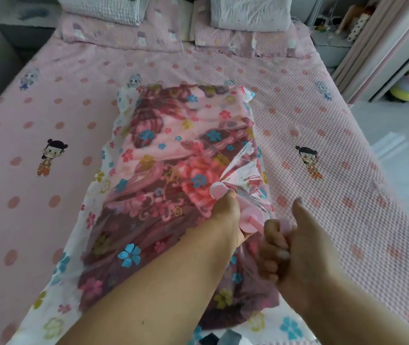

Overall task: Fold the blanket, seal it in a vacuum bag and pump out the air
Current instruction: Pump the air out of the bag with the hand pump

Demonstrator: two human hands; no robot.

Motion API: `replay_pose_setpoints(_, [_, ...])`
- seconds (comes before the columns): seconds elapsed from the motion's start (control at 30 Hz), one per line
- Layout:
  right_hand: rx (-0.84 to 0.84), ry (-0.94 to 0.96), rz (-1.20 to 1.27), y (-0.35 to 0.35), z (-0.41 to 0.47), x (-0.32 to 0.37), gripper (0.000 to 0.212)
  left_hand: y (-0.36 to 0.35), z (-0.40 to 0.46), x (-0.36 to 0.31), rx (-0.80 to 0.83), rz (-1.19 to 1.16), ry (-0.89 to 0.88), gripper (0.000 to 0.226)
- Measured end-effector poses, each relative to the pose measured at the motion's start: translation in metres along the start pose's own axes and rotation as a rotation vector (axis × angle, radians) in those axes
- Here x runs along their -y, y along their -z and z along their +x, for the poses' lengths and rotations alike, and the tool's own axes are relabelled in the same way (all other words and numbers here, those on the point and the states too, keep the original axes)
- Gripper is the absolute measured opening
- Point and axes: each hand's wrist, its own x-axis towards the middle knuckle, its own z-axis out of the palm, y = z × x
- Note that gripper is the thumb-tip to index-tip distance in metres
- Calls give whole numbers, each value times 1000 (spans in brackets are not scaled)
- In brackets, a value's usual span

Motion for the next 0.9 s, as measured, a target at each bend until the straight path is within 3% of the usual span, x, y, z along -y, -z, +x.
replay_pose_setpoints(0.13, [35, 22, -72, -8, 13, 4, 63, 2, -2, 5, -26, 53, -33, 56])
replay_pose_setpoints(0.3, [137, -67, 58, 19, -25, 1, 76, 3, -1, -1, -10, 56, 1, 57])
replay_pose_setpoints(0.43, [-10, -10, 31, 3, -3, 1, 71, -2, -6, 1, -1, 28, -18, 48])
replay_pose_setpoints(0.5, [-41, 8, -37, -9, 11, 7, 65, -2, -6, 4, -32, 48, -38, 53])
replay_pose_setpoints(0.77, [139, -33, 113, 25, -30, -1, 77, -1, -9, 1, -9, 126, -39, 52])
replay_pose_setpoints(0.9, [-27, 9, 37, -2, -1, 3, 69, -1, -11, -1, 10, 51, -8, 49])
